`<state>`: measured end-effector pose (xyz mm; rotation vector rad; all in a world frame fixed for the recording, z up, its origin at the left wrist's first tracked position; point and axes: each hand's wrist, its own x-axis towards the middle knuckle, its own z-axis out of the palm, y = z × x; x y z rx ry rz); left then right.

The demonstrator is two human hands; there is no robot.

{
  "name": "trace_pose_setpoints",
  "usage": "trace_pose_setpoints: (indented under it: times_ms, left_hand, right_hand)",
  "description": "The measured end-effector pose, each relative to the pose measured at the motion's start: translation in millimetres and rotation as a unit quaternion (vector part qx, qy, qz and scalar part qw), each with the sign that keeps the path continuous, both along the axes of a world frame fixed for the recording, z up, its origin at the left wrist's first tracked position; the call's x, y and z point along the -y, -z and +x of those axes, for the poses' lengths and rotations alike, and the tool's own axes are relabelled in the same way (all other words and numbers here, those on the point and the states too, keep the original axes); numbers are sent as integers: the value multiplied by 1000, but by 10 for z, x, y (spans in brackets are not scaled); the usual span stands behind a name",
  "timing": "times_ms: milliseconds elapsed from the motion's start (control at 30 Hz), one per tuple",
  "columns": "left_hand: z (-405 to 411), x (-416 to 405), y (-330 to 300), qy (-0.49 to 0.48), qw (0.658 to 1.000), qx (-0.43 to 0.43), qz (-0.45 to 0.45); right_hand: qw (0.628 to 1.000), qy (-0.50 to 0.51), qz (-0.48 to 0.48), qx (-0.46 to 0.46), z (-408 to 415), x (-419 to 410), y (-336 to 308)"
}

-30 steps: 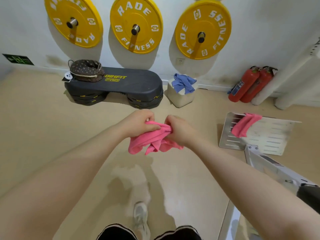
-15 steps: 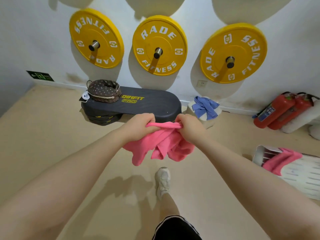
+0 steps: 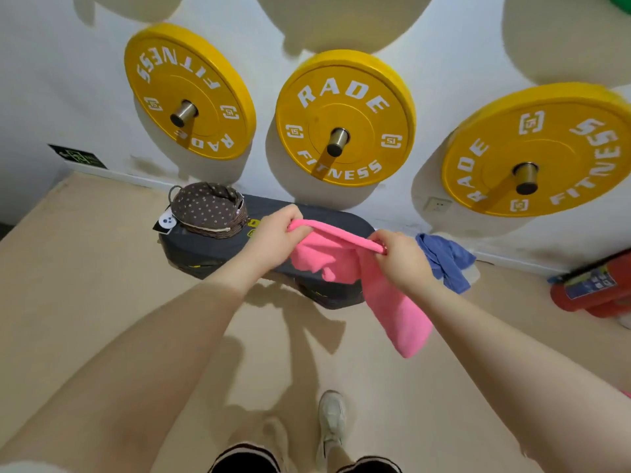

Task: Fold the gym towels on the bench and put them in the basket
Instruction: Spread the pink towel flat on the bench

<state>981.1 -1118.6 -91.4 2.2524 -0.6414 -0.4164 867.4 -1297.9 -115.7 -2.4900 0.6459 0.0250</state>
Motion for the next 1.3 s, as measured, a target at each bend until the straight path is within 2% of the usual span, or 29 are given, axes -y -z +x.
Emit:
trace_pose_setpoints:
  times_ms: [200, 333, 467, 533, 633, 733, 867, 1033, 1167, 1300]
  left_hand:
    - [867, 70, 231, -18, 1000, -16, 2]
    - [1397, -64, 585, 74, 994, -33, 73]
    - [1841, -209, 913, 172, 971, -43, 163]
    - [1978, -260, 1062, 200, 956, -34, 214]
    - [2137, -344, 1341, 199, 952, 18, 230]
    - [2385, -235, 1620, 195, 927, 68, 312]
    - [2824, 75, 2428, 152, 925, 94, 335]
    - [3340, 386, 3890, 100, 927, 149, 329]
    - [3749, 560, 4759, 68, 940, 132, 307]
    - [4039, 684, 5330, 67, 914, 213, 339]
  right_hand:
    - [998, 59, 34, -6, 669, 207, 184]
    - [992, 69, 66, -78, 989, 147, 412]
    - [985, 76, 71, -138, 1280, 16, 778]
    - [982, 100, 66, -149, 1406, -49, 925]
    - [978, 124, 76, -148, 1615, -146, 1171]
    - [973, 113, 65, -189, 1882, -80, 1522]
    - [975, 99, 15, -197, 2351, 201, 2341]
    - [984, 52, -24, -171, 2923, 538, 3699]
    - [983, 0, -13, -184, 3316, 809, 4598]
    - [989, 2, -22, -147, 3616, 994, 5194]
